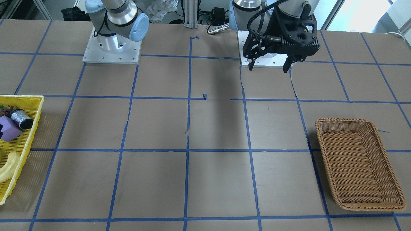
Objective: Transfer tape with both arms
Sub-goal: 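Reach the right gripper into the yellow tray and grasp the yellow tape roll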
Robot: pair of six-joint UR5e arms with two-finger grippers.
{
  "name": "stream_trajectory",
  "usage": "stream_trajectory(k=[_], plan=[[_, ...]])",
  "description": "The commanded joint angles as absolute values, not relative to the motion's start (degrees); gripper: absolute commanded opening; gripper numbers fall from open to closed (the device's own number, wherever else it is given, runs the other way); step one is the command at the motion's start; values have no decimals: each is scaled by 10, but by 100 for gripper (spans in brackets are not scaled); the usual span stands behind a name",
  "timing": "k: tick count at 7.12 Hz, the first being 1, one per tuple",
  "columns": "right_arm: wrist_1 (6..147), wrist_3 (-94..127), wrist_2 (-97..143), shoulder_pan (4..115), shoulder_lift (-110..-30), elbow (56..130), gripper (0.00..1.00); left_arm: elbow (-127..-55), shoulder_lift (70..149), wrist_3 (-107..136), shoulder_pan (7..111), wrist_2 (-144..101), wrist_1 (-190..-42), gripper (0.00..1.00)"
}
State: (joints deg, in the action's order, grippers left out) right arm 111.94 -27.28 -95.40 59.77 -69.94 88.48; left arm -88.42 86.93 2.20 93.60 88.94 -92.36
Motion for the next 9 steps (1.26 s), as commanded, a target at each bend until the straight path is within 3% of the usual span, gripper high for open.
stream_trajectory(k=[1, 4, 5, 6, 7, 8, 9], plan=[[1211, -325, -954, 559, -618, 886, 100, -884, 869, 22, 936, 889, -924, 100], [1236, -326, -960, 554, -569, 888, 100, -884, 869, 22, 936, 889, -924, 100], [1236, -327, -962, 549, -564, 888, 79, -884, 869, 22, 936, 889, -924, 100], [1229, -329, -968, 541, -563, 888, 17, -884, 869, 19, 936, 889, -924, 100], [1229, -331, -971, 541, -565, 888, 0, -885, 871, -26, 934, 889, -908, 23], [1226, -335, -992, 541, -567, 886, 0, -885, 868, -29, 934, 891, -911, 99], [1217, -335, -991, 541, -571, 882, 0, -886, 868, -28, 934, 890, -912, 100]])
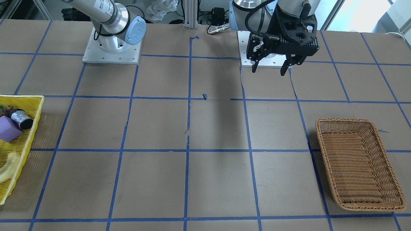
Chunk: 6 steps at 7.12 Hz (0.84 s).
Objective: Transfer tape with both arms
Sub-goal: 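Lift the tape roll with the right gripper and carry it toward the table center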
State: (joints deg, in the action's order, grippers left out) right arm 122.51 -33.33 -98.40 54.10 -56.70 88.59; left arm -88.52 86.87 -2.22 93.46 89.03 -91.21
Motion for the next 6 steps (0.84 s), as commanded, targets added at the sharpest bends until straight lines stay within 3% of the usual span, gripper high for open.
stream_trajectory(k=[1, 4, 6], plan=[[1202, -335, -984, 541, -588, 880, 0, -886, 868, -28, 934, 890, -912, 100], [1104, -317, -965, 603, -704, 864, 0, -885, 867, 46, 937, 890, -911, 100], [1036, -112, -953, 750, -730, 856, 0, -886, 865, 81, 937, 893, -911, 100]])
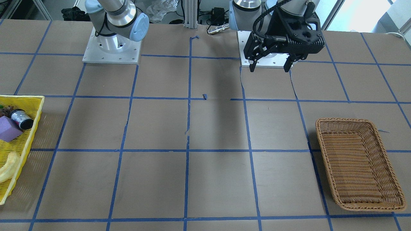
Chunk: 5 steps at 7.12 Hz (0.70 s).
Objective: Transfer tape with both arms
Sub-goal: 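Lift the tape roll with the right gripper and carry it toward the table center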
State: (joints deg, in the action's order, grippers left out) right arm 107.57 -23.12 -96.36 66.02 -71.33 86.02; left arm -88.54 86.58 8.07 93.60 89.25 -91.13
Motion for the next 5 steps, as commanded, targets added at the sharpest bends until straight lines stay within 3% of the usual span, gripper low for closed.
stream_trajectory(k=[1, 5], plan=[[1036, 15, -937, 845, -729, 856, 0, -886, 865, 80, 936, 893, -912, 100], [1146, 348, -909, 1085, -622, 855, 0, -888, 867, -22, 935, 893, -904, 100]])
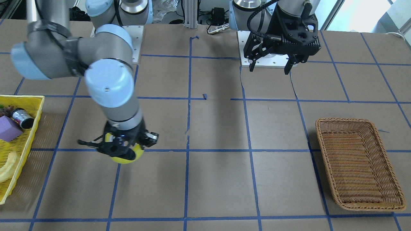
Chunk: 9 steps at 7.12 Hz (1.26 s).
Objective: Transfer tape with both arms
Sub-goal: 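Lift the tape roll with the right gripper and carry it toward the table center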
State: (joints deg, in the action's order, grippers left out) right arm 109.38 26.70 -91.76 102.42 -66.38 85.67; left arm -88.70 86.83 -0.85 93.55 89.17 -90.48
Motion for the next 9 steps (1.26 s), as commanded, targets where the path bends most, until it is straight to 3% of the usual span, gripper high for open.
stream_trajectory(k=[1, 6, 7, 8, 9], plan=[[1153, 399, -905, 1102, -600, 855, 0, -889, 867, -18, 935, 892, -905, 100], [1219, 462, -843, 1137, -537, 854, 0, -888, 865, 59, 935, 925, -911, 100], [1218, 471, -842, 1140, -536, 854, 7, -888, 864, 59, 936, 924, -911, 100], [1218, 466, -842, 1139, -539, 853, 99, -889, 864, 58, 937, 924, -912, 100], [1217, 463, -843, 1138, -554, 846, 100, -888, 864, 58, 936, 924, -913, 100]])
